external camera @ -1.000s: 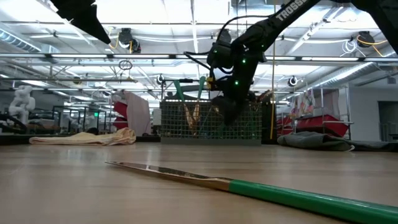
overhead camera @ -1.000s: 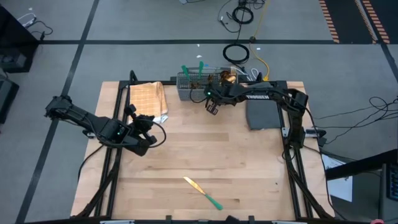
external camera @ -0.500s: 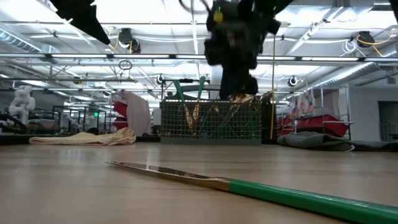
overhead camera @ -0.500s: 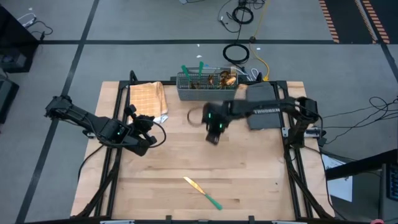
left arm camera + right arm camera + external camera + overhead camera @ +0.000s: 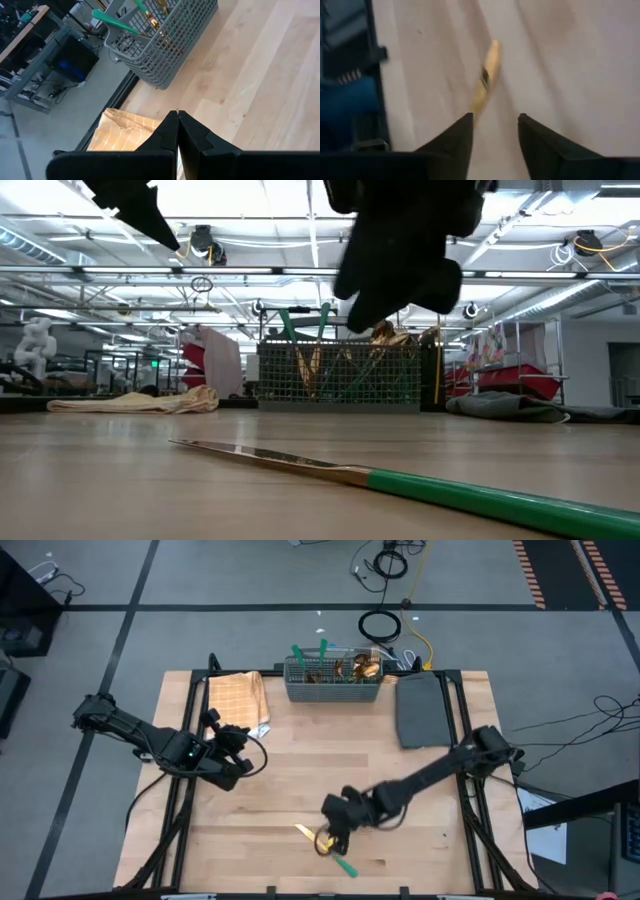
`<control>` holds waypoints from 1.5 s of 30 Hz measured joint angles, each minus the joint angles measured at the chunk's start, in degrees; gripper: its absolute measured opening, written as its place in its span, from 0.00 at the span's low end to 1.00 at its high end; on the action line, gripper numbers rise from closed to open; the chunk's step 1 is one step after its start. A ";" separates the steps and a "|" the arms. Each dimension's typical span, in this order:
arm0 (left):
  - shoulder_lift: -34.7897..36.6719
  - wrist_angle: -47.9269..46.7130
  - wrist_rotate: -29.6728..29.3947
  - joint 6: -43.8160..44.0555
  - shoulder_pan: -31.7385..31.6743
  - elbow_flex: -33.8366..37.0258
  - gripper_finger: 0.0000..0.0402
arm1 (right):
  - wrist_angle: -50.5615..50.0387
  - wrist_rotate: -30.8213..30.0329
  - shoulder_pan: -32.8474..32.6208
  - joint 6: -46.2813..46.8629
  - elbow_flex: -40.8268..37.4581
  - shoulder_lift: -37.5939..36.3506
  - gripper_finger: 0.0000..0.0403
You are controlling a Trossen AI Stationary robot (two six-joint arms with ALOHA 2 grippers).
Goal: Sort silverware
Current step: Put the knife into the middle left section of the dish rack
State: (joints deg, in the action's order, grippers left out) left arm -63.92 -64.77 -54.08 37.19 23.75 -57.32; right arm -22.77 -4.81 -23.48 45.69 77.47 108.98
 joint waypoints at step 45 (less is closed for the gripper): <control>0.00 1.38 2.47 -0.57 0.00 0.00 0.02 | -27.86 1.01 -4.68 5.16 20.57 23.64 0.18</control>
State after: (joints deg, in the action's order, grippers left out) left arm -63.92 -63.40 -51.62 36.62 23.75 -57.32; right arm -50.63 -3.81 -28.16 50.85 98.04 132.62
